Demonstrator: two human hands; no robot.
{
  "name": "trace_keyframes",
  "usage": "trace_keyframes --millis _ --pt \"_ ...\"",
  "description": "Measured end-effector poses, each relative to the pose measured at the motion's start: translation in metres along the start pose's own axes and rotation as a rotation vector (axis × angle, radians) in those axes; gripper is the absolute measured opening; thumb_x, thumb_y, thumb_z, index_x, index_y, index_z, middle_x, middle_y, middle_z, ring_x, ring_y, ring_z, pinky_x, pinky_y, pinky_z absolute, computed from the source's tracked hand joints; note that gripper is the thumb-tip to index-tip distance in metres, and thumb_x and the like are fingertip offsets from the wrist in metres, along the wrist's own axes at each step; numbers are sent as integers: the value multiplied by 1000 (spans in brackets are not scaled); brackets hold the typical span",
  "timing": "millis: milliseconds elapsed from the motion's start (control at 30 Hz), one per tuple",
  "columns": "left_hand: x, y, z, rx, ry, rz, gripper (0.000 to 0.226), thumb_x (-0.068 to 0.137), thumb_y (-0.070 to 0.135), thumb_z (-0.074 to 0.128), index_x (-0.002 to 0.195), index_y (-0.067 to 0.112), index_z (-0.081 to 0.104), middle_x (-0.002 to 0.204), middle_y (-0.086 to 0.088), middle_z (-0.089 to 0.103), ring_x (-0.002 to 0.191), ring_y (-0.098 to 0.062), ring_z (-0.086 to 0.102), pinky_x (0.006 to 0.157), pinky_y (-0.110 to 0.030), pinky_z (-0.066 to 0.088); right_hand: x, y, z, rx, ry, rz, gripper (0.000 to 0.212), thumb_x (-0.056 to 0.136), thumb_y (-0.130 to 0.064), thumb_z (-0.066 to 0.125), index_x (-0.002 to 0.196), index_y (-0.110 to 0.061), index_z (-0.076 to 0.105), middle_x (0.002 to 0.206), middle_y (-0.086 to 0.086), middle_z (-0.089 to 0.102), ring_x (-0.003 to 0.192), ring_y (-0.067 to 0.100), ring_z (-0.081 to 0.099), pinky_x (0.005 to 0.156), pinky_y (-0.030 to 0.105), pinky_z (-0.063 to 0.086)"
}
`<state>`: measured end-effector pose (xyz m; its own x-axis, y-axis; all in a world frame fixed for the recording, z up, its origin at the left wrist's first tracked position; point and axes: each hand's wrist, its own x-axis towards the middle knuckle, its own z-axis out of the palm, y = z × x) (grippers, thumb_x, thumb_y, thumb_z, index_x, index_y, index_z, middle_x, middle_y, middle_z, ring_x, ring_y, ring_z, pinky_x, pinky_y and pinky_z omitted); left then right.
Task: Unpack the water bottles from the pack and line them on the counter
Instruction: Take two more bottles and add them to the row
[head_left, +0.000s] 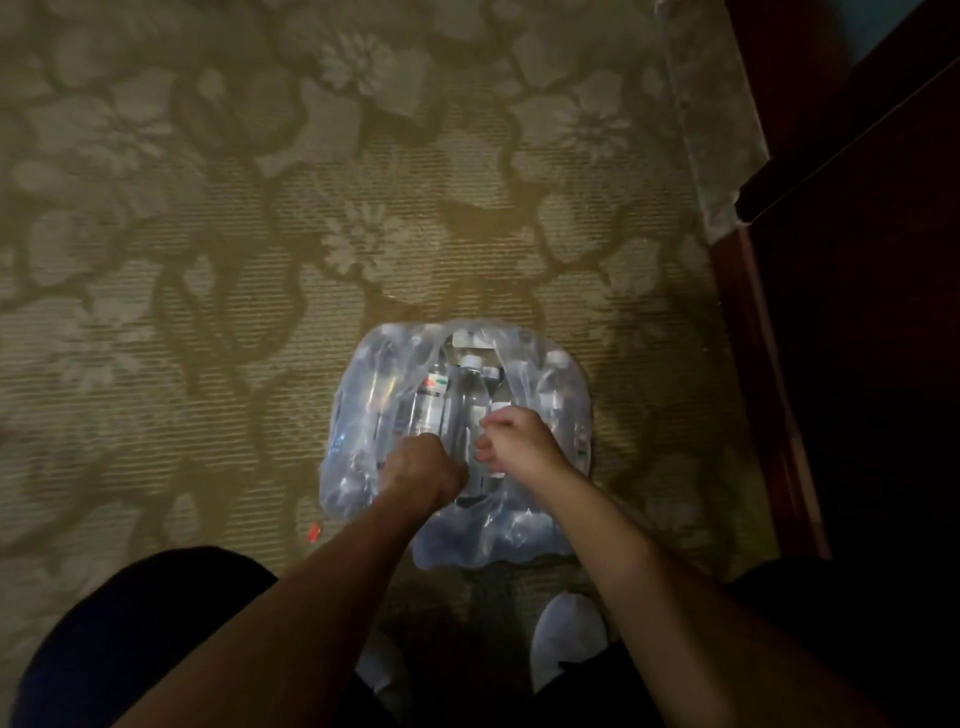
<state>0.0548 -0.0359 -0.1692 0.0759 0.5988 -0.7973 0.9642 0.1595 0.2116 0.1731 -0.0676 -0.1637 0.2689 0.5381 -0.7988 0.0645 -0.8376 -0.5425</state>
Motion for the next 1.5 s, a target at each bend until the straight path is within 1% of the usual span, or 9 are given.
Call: trace_keyframes --millis 233,367,533,700,867,1033,1167,1267,1500 --pt "25 4 37 -91 40 -56 54 78 61 74 96 12 61 79 -1 66 70 -11 65 64 -27 53 27 30 9 -14 96 -58 19 84 -21 47 79 -31 63 101 10 72 100 32 68 92 52 55" --pt "22 2 43 -29 75 -49 78 72 71 71 116 9 54 102 -7 70 89 -21 69 75 -33 56 33 27 10 18 128 -60 22 86 -16 49 73 -28 62 96 12 72 96 35 69 89 53 57" --pt "16 4 7 -373 -247 13 49 84 42 75 111 1 71 73 -4 61 58 -14 58 48 -19 51 29 9 12 60 156 -96 13 91 -21 53 89 -26 64 99 8 73 96 27 69 87 44 58" --pt "-7 1 -55 -465 -284 91 70 86 66 56 139 21 56 136 -7 57 110 -27 60 76 -27 51 45 -12 12 359 237 -44 14 93 -9 54 84 -12 64 70 6 63 65 22 62 60 32 51" --pt "-16 -23 -102 -393 -243 122 68 66 77 53 105 23 71 56 6 51 48 -13 34 44 -22 25 50 -18 30 371 95 130 12 96 -8 49 98 -5 61 79 13 60 61 21 56 49 25 51" --pt "-21 -28 -106 -341 -160 133 50 81 67 56 76 18 64 56 2 43 48 -15 36 48 -27 28 50 -4 66 -117 -67 -4 33 101 -16 49 131 -1 53 131 22 58 118 38 59 98 42 52" --pt "-19 -39 -102 -399 -138 120 58 77 71 54 92 17 69 58 2 44 49 -15 37 47 -26 29 54 7 91 -279 72 -91 49 101 -29 45 140 0 43 141 19 52 128 34 52 102 36 43" --pt "-21 -43 -99 -529 -145 118 45 78 68 52 67 27 63 57 5 45 49 -14 36 49 -26 30 53 8 96 -355 41 -96 64 100 -34 50 150 -2 29 149 20 43 134 36 47 106 39 43" --pt "-79 -32 -78 -721 -161 119 65 73 82 47 110 35 71 106 1 69 82 -22 64 71 -36 49 -22 3 48 591 -1 272 48 92 -43 63 131 -17 53 121 9 63 105 27 64 68 36 59"
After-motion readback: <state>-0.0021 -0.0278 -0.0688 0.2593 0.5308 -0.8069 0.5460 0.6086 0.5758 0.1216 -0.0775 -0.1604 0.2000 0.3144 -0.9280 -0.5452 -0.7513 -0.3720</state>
